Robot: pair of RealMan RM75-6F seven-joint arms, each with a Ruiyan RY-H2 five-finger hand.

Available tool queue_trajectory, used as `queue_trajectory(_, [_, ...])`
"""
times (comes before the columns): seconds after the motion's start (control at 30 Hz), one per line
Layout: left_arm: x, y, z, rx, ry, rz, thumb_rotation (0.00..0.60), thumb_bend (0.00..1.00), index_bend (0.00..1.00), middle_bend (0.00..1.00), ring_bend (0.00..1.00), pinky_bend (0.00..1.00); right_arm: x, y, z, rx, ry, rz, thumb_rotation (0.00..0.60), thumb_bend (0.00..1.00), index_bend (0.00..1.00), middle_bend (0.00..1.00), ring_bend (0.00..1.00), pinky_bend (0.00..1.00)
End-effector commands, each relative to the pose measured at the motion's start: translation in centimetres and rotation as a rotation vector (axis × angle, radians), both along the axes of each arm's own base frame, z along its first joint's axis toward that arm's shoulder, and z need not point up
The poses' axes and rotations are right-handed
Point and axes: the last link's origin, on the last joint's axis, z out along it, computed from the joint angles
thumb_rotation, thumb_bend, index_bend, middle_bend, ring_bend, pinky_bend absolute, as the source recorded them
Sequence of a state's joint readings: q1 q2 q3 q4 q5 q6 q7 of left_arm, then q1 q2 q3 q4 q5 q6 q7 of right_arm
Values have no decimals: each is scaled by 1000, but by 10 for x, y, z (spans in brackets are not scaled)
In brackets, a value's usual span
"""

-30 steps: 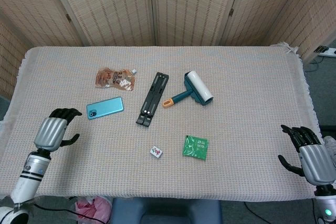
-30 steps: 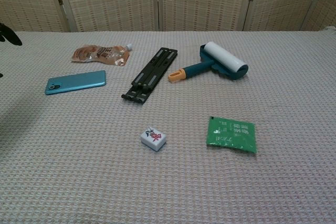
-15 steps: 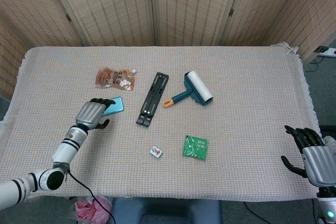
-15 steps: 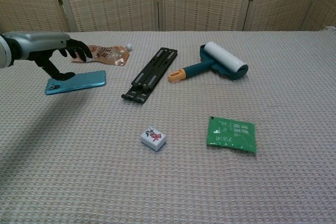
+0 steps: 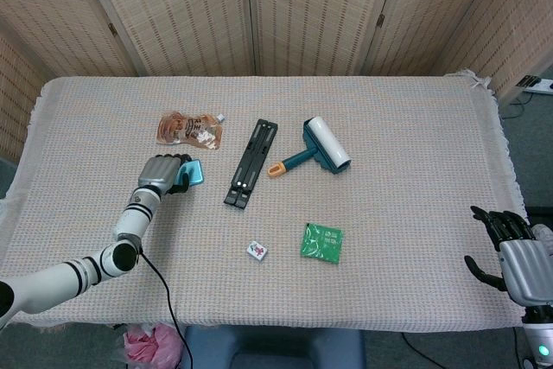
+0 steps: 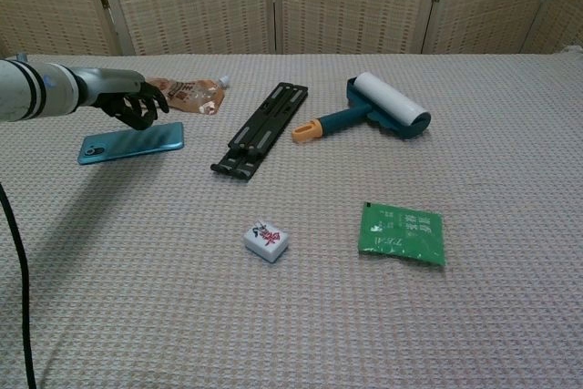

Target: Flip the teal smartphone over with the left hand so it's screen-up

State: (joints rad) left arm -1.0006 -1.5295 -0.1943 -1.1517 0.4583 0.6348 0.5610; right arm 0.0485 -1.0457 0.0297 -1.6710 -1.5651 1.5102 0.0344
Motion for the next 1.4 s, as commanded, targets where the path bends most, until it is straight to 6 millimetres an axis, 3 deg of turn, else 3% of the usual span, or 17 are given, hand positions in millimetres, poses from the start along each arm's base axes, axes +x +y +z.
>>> queue_trajectory(0.03, [2,9,-10,-8,25,30,358,692,201,236,206,213,0,0,0,-1,2,-3,600,212,144,261,194,163])
queue_trajectory(0.4, [-2,14,-15,-20,27,72,340,692,224,238,206,213,0,0,1,-7,5,-15,600,213,144,261,194,163])
queue_trajectory(0.93, [7,-16,-3,-48,-8,-10,338,692,243,276,206,212,-3,3,1,-12,-2,-19,600,212,144,262,194,163])
queue_trajectory(1.0, [7,-18,2,-23,-9,-32,388,691,225,274,206,212,-3,3,1,-12,-3,-18,600,213,144,262,194,163])
queue_trajectory(1.1, [5,-23,9,17,-19,-77,584,672,196,246,206,212,-3,3,0,-13,-6,-14,600,212,144,262,194,163])
queue_trajectory(1.27, [-9,-34,16,21,35,-166,600,436,191,225,206,212,-4,2,-2,-5,-13,-10,600,212,144,261,194,163])
queue_trajectory(1.4, [-18,-37,14,24,74,-200,600,341,189,214,206,212,-4,1,-4,0,-16,-4,600,213,144,261,194,163])
